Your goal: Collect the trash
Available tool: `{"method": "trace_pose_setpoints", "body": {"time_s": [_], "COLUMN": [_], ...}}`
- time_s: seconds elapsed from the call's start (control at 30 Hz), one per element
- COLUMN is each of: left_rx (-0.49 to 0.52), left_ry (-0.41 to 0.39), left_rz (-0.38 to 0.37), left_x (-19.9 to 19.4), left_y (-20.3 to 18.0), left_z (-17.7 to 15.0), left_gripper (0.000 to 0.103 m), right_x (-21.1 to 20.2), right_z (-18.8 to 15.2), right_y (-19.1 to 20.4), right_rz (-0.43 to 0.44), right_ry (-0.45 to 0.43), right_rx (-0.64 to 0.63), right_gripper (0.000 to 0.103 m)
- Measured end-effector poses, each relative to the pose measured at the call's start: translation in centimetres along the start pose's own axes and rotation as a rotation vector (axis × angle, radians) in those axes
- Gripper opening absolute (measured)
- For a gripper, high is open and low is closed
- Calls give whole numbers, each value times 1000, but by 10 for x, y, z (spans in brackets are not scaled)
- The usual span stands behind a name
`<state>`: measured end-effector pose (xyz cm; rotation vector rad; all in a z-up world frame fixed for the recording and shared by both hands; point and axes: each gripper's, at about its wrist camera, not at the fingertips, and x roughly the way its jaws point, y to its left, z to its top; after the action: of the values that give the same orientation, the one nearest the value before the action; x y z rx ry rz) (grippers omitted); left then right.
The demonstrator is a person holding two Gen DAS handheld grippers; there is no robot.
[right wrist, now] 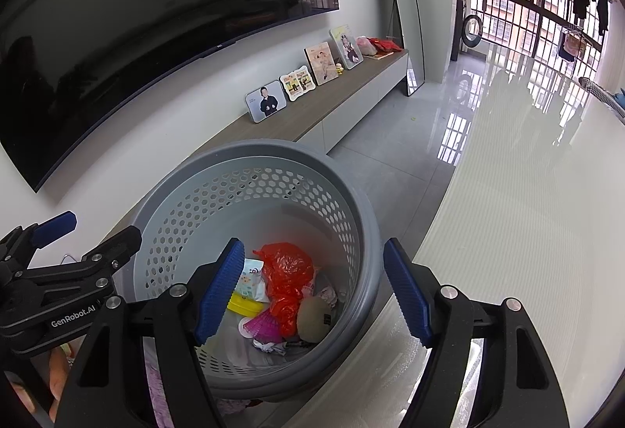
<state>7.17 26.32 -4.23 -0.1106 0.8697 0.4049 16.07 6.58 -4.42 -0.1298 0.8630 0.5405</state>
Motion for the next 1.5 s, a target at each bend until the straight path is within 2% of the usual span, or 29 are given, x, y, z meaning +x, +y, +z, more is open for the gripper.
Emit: {"method": "trace_pose_setpoints", "body": {"time_s": [1.5], "left_rx": [9], "left_ry": [-6], "left_rz": [-9], "left_x": [-2], "left_y": [-6], "left_z": [-1], "left_gripper": [97], "right_x": [0], "right_z": [2], "right_y": [-2], "right_rz": [-2], "right_ry": [-2], "right_rx": [4], "right_gripper": [71]}}
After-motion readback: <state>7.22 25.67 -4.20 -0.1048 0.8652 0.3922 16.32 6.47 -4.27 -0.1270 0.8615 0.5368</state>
